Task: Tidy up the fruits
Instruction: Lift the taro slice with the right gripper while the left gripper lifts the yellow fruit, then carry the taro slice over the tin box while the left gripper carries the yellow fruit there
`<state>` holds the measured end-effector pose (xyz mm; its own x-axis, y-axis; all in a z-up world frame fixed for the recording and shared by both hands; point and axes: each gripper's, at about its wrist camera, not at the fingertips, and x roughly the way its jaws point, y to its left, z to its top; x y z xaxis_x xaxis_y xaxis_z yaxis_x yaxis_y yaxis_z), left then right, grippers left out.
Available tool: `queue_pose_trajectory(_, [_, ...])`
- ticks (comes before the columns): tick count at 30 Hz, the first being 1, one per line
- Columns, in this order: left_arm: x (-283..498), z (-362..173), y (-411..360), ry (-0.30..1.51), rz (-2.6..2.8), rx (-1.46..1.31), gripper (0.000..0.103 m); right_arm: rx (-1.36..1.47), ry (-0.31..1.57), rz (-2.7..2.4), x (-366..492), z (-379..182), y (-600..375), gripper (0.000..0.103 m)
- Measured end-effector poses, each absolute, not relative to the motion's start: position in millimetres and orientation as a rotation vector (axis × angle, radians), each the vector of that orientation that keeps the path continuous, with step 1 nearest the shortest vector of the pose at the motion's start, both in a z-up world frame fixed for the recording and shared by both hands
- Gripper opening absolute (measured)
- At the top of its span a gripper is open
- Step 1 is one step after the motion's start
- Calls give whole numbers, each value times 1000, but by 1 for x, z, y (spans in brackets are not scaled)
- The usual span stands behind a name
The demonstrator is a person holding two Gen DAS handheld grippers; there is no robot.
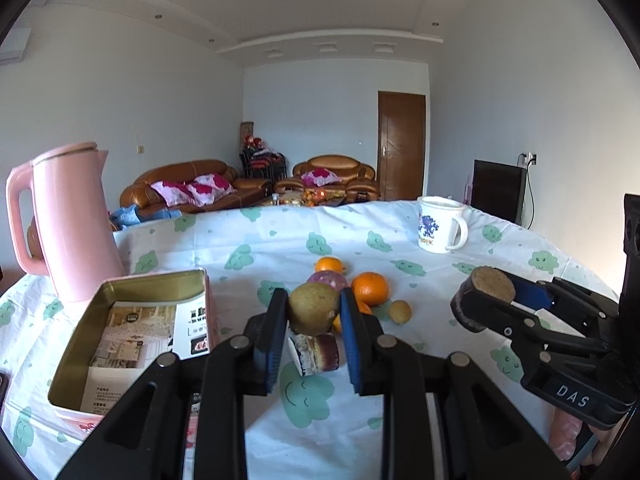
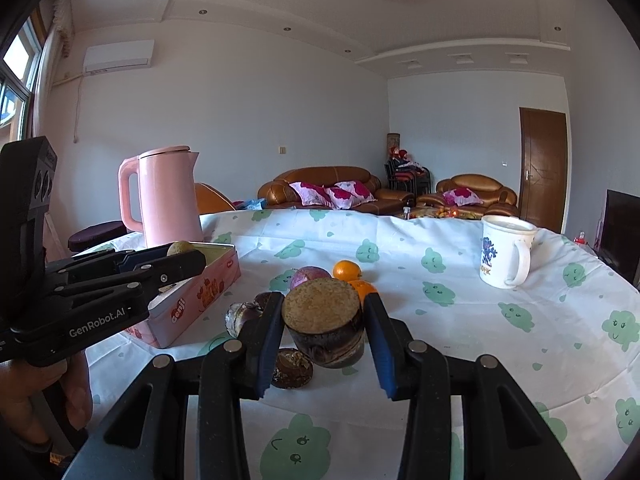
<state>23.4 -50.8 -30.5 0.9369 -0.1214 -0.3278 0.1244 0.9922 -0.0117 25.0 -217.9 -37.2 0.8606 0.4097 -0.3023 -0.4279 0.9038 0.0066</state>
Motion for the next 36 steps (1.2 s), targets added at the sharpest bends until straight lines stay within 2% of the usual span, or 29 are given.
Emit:
queue_pose_trajectory(20, [17,-25,-48,307,-87,33,27,-99,269,460,20,-30,-208,42])
queue_pose_trajectory(36, [26,-19,22,363,51,-42,28,-126,277,606,38,3,-155,42])
